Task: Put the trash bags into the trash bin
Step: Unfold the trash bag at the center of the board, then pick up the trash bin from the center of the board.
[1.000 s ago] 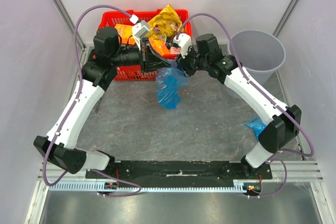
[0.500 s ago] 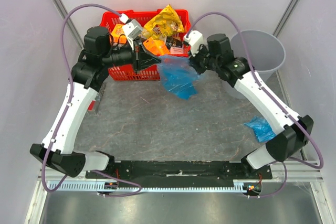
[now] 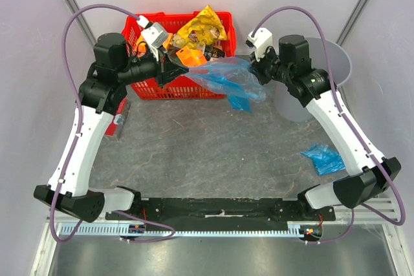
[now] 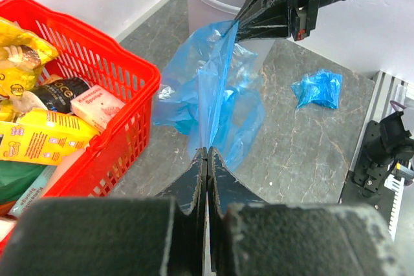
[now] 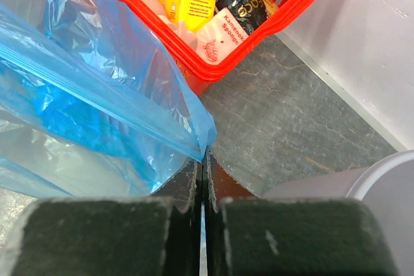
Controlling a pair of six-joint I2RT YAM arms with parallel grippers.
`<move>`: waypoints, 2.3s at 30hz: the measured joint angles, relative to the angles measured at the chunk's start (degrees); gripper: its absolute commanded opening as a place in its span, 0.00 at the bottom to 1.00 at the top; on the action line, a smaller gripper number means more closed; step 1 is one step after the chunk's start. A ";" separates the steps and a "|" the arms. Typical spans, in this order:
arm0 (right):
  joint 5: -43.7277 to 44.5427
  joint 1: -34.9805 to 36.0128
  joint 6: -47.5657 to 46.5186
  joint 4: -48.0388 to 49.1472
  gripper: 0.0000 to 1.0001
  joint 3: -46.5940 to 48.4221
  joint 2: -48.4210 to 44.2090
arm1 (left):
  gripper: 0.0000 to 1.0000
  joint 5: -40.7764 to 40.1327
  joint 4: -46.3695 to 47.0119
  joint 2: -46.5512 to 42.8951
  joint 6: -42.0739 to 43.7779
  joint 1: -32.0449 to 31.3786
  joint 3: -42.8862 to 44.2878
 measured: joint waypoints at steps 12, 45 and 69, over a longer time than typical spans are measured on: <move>1.57 -3.23 -0.02 -4.20 0.00 0.50 -0.07 | 0.02 -0.42 3.39 0.02 -3.43 1.38 0.59; 0.42 -6.67 0.66 -4.66 0.00 -3.50 -1.53 | 0.02 -11.04 8.20 1.03 -9.73 1.49 2.91; -4.28 -8.57 -1.64 -14.60 0.64 2.84 -2.23 | 0.02 -12.74 7.80 1.05 -8.44 1.75 2.78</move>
